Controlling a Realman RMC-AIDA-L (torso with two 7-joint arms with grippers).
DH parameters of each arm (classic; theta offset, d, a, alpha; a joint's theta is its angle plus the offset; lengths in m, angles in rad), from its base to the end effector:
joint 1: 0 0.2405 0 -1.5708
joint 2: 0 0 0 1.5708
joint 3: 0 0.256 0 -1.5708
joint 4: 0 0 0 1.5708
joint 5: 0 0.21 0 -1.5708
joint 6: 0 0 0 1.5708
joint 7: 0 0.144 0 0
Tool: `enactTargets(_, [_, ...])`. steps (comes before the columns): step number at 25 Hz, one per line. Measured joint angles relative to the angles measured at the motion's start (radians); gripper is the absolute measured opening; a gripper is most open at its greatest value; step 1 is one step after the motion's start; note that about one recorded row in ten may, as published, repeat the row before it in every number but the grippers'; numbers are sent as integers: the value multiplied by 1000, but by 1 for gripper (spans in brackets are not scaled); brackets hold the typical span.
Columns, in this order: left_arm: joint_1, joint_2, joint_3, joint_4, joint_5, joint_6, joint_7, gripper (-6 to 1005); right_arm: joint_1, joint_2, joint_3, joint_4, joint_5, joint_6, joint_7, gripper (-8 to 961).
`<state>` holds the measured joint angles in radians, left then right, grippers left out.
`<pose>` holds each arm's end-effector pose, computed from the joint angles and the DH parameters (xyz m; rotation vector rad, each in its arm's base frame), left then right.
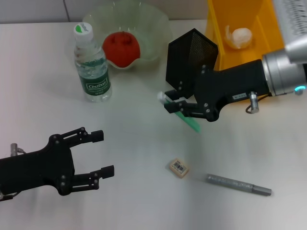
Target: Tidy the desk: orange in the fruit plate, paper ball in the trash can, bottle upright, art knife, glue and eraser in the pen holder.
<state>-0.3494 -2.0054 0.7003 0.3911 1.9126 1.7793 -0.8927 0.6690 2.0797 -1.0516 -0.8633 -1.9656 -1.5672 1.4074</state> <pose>-0.3089 0.2378 -0.0052 -2.7467 -0.3689 -0.9312 0.1697 0.3555 -0.0185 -3.0355 0.0247 0.4713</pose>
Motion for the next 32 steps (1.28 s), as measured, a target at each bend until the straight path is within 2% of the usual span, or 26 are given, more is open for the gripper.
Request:
enactTargets(3, [0,-1,-2,0,0,0,0,832,-17,0,47,65,57,-7,-75,209])
enactTargets(7, [0,-5,-6,0,0,1,0,832,-41,-1,119,225,176,-14,-240,211])
enactTargets(13, [1,-10,-7,-1,0,2,0,832,-48,-1,146,377,261,-14,-369,215])
enactTargets(27, [-3,-12,-5,-2,0,2,0,831,-48,-1,151,420,279,-16,-395,224])
enactTargets(32, [-3,-13,-5,-1,0,2,0,831,-46,-1,157,420,292,-14,-293,227])
